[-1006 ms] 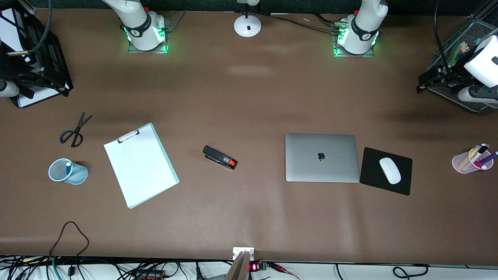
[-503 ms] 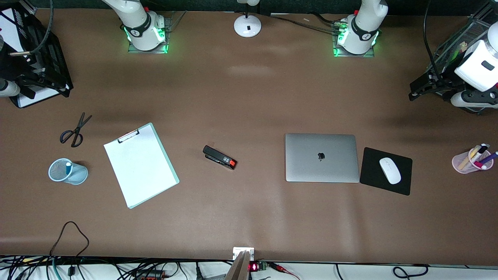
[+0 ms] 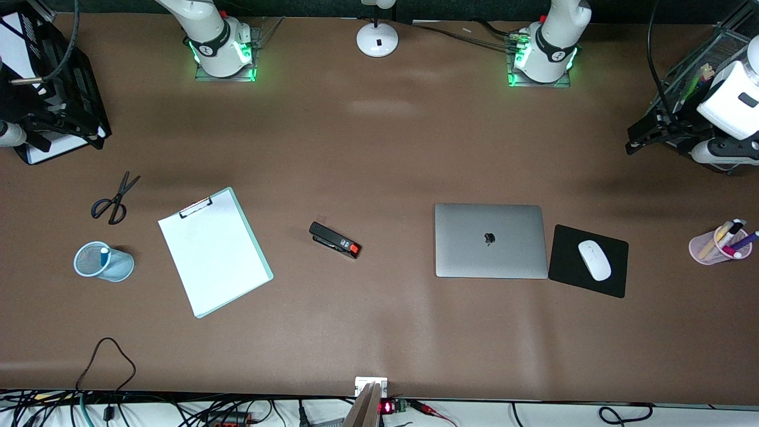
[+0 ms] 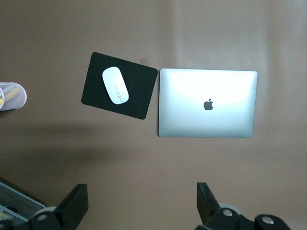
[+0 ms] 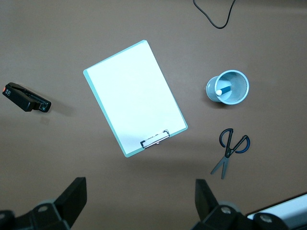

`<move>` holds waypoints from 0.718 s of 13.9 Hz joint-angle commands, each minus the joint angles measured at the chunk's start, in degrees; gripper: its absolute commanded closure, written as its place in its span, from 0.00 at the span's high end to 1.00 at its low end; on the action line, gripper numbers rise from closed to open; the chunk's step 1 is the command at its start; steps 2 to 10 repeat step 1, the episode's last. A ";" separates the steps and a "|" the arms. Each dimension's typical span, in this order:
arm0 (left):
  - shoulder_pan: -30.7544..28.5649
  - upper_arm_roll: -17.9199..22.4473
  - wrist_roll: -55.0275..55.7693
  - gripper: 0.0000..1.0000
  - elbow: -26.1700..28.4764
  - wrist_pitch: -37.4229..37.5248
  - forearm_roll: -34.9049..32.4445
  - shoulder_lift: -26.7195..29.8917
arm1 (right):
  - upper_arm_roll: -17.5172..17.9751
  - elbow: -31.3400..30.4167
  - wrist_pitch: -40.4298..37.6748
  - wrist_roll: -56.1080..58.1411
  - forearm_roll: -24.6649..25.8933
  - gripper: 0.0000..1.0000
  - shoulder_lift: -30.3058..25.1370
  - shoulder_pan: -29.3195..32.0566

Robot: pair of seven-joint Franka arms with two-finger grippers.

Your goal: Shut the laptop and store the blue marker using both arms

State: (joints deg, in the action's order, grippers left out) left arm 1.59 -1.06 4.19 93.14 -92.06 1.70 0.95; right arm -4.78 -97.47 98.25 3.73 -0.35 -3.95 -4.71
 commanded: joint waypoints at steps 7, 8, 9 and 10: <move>-0.19 -0.17 0.38 1.00 -1.99 0.56 -0.91 -0.86 | 0.29 1.23 -0.52 0.22 -0.97 1.00 0.79 0.40; -0.19 -0.17 0.38 1.00 -1.99 0.56 -0.91 -0.86 | 0.29 1.23 -0.52 0.22 -0.97 1.00 0.79 0.40; -0.19 -0.17 0.38 1.00 -1.99 0.56 -0.91 -0.86 | 0.29 1.23 -0.52 0.22 -0.97 1.00 0.79 0.40; -0.19 -0.17 0.38 1.00 -1.99 0.56 -0.91 -0.86 | 0.29 1.23 -0.52 0.22 -0.97 1.00 0.79 0.40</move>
